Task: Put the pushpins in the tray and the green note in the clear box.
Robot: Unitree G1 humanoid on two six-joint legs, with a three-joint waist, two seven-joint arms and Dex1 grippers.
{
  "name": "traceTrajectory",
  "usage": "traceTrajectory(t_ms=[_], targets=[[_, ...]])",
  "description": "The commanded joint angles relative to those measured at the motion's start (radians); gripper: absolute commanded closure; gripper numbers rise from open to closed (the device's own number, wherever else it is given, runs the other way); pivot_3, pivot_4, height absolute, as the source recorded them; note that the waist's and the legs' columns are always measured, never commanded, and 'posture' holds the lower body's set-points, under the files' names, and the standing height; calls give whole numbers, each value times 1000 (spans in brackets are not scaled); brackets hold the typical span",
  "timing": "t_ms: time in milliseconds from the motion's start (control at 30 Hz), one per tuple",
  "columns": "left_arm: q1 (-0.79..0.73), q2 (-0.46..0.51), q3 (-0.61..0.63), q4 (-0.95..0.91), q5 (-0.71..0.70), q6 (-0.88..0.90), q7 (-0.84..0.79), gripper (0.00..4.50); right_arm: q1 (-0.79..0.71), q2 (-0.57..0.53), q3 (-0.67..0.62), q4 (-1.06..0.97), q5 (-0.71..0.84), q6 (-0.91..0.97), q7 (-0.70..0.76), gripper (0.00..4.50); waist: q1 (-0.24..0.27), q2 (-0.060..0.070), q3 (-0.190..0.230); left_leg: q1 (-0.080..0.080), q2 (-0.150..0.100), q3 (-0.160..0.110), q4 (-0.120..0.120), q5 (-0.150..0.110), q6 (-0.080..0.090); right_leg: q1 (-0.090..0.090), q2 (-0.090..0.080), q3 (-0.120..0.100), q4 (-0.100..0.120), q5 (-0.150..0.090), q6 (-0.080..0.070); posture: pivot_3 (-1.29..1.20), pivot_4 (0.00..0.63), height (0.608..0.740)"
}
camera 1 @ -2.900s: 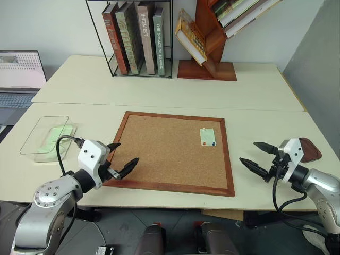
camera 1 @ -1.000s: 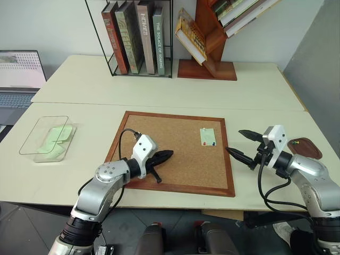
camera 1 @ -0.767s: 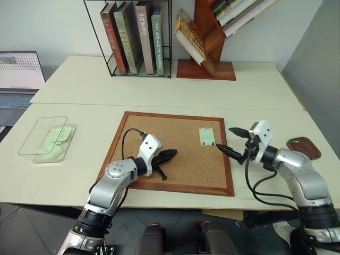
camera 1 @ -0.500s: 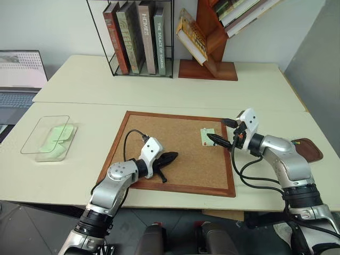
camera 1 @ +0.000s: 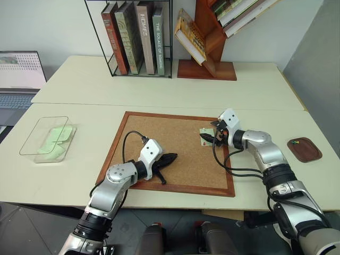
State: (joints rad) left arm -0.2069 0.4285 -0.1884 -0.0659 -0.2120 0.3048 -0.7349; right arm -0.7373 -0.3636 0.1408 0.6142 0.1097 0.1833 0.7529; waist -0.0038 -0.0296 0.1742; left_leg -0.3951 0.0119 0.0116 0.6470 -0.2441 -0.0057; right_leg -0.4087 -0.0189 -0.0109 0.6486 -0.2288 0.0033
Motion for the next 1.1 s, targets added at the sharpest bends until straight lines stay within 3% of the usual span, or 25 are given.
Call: traceTrajectory(t_ms=[33, 533, 1100], targets=[[24, 1, -18, -11, 12, 23, -4, 4500, -47, 16, -16, 57, -28, -69, -30, 1464, 0, 0, 0, 0, 0, 0, 0, 0, 0, 0, 0, 0, 0, 0, 0, 0, 150, 740], [40, -1, -19, -31, 14, 38, 5, 4500, -82, 37, -28, 128, -65, -129, -50, 4453, -2, 0, 0, 1, 0, 0, 1, 0, 0, 0, 0, 0, 2, 0, 0, 0, 150, 740], [57, 7, -44, -31, 23, 53, -17, 4500, 10, 27, -79, -114, 22, -64, 10, 4480, -1, 2, -1, 1, 0, 0, 0, 0, 0, 0, 0, 0, 1, 0, 0, 0, 150, 740]])
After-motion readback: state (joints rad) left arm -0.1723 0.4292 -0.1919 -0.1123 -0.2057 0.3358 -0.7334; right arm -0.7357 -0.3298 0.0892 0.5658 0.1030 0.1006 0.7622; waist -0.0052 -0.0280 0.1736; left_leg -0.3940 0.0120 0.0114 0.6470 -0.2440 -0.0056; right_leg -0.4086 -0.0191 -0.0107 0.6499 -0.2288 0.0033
